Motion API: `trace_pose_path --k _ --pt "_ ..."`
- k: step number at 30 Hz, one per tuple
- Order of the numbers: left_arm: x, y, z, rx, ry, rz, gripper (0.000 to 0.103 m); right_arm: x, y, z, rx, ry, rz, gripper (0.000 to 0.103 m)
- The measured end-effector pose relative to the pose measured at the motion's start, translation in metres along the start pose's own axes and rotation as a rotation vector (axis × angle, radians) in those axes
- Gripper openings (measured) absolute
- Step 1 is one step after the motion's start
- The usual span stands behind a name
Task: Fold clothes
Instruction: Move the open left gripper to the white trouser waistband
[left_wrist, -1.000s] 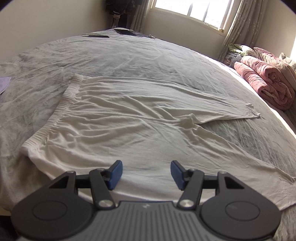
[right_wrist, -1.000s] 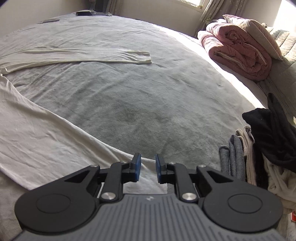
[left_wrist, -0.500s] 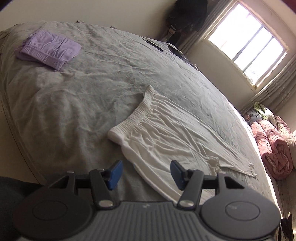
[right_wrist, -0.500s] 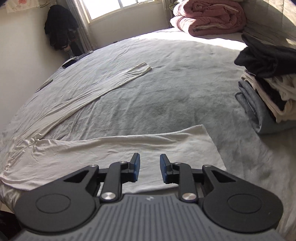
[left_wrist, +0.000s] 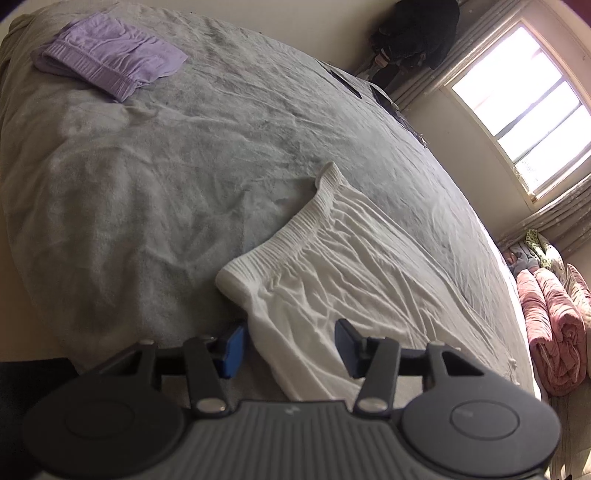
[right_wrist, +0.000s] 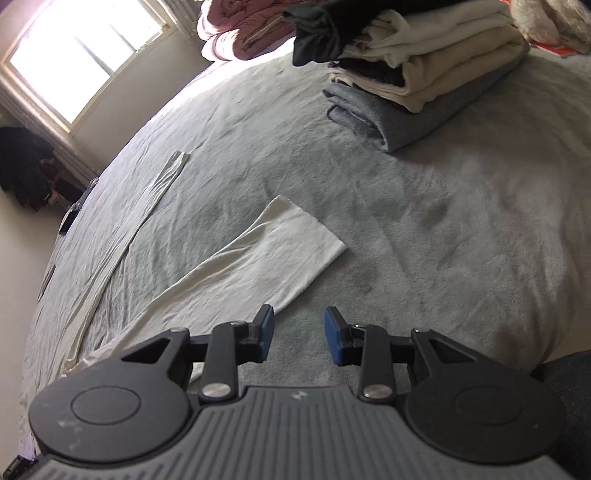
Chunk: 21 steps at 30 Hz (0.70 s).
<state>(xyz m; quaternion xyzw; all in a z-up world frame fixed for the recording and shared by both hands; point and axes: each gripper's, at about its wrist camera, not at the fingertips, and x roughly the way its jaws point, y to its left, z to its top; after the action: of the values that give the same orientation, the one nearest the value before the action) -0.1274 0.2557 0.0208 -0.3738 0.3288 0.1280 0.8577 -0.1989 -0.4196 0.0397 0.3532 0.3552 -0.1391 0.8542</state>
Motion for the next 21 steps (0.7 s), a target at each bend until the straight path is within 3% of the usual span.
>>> trace_pose_path --k 12,21 --pt "0.001 0.005 0.002 -0.035 -0.030 -0.022 0.046 0.017 -0.015 0.009 0.149 -0.054 -0.028 0.034" --pt "0.006 -0.006 -0.001 0.041 -0.052 0.013 0.045 0.020 -0.019 0.009 0.189 -0.094 -0.037 0.034"
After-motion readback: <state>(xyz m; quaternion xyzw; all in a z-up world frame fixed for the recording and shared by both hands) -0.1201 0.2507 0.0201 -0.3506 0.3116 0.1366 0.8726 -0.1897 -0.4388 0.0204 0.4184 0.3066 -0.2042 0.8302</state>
